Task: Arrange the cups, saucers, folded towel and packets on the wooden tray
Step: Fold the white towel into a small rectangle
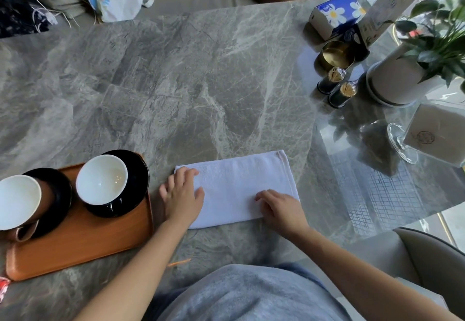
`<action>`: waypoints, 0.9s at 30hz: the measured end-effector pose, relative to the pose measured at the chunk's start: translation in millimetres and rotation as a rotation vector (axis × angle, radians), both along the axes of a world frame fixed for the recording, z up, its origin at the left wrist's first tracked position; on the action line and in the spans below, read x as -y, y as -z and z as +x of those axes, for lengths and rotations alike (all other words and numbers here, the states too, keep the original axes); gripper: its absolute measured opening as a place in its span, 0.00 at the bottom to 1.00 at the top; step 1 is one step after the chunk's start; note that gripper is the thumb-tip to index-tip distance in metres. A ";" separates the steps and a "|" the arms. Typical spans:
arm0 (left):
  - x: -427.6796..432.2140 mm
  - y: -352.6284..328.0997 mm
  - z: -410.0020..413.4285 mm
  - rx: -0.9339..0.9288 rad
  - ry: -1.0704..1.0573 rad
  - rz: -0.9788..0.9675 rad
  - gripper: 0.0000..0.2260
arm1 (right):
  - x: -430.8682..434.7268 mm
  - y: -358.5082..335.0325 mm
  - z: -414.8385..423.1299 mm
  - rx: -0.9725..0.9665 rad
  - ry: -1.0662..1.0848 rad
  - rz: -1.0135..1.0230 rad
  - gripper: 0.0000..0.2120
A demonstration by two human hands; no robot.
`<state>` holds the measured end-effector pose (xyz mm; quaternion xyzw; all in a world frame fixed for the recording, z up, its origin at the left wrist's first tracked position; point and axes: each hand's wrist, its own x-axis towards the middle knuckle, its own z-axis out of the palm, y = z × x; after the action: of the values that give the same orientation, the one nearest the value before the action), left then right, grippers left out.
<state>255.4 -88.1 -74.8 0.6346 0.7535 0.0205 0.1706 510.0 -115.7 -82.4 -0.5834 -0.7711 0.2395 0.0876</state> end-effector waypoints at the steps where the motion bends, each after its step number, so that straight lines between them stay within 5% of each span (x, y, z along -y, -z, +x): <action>1: -1.0 -1.7 -1.7 0.001 0.006 -0.016 0.18 | -5.2 0.9 2.3 0.023 0.017 0.029 0.10; 9: -3.0 -19.2 -9.7 0.294 -0.024 -0.353 0.08 | -96.5 -9.5 3.1 0.238 0.062 -0.021 0.20; 16: 8.2 -14.3 21.7 0.611 -0.141 -0.656 0.09 | -128.4 -0.6 -31.8 0.142 -0.092 -0.177 0.27; 21: -11.7 -13.5 21.1 0.542 -0.147 -0.395 0.05 | -133.4 -2.7 -26.9 -0.216 0.269 -0.011 0.20; 27: -86.4 -29.0 39.5 0.837 -0.407 -0.185 0.15 | -160.7 -3.0 -14.2 -0.416 0.719 -0.185 0.21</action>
<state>294.9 -1.7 -45.8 0.3932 0.7278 0.2404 0.5078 495.9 45.0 -79.4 -0.7597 -0.4598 0.3745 0.2668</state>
